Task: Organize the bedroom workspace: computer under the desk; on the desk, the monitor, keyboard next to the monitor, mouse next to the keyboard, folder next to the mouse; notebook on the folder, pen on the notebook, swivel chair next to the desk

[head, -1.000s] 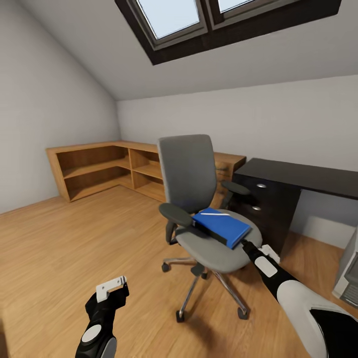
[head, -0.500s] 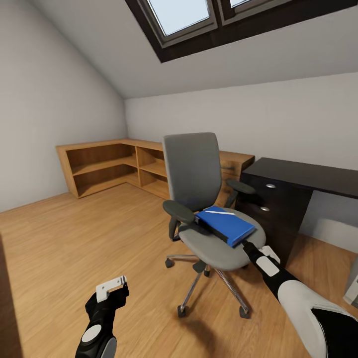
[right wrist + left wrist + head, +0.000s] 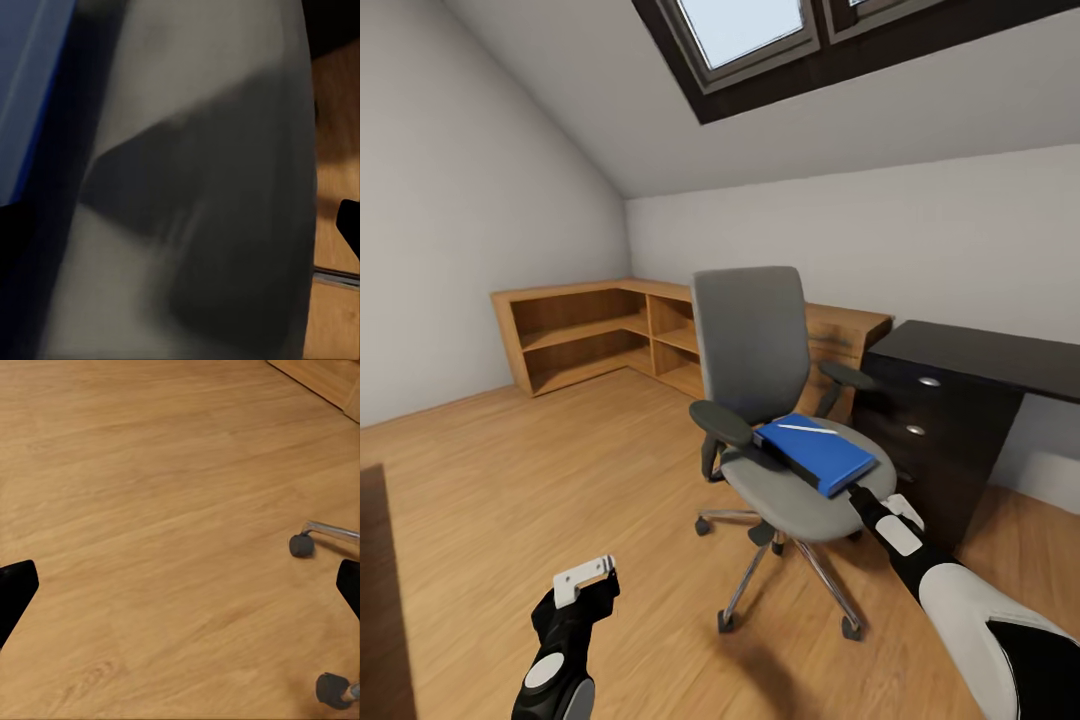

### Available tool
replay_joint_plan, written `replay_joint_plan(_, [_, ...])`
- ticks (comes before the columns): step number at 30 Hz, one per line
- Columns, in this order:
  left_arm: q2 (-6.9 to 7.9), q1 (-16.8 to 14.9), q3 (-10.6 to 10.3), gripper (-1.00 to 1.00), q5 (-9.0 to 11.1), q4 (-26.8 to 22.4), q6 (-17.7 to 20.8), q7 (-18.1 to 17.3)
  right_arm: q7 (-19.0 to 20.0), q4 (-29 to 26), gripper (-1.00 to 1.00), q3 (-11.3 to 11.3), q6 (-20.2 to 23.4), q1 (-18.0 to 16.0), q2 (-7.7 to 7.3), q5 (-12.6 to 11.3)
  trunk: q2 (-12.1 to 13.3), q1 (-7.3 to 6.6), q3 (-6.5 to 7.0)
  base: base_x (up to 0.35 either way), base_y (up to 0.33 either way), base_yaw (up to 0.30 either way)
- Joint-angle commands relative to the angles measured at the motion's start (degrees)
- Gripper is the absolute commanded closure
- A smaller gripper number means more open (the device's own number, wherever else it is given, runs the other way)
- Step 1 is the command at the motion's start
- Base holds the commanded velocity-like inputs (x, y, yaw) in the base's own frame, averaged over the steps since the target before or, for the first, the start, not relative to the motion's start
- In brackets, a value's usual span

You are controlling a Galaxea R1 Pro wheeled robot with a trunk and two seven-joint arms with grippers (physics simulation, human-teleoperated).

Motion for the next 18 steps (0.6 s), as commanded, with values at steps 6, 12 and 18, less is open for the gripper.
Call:
replay_joint_plan(6, [0.03,-0.05,-2.04,-1.0,0.36,0.55,0.15,0.53,-0.1,0.02,-1.0,0.4,-0.13,0.02,0.01,-0.88,-0.02,0.03,-0.06,0.317,0.0,0.133])
replay_joint_plan(12, [0.06,-0.05,-2.54,-1.0,0.36,0.6,0.11,0.57,-0.09,0.02,-1.0,0.44,-0.16,0.02,0.01,-0.88,-0.02,0.03,-0.06,0.321,0.0,0.128])
replay_joint_plan(18, [0.04,-0.05,-2.55,-1.0,0.36,0.61,0.11,0.57,-0.06,0.02,-1.0,0.41,-0.24,0.02,0.04,-0.88,-0.02,0.03,-0.06,0.309,0.0,0.105])
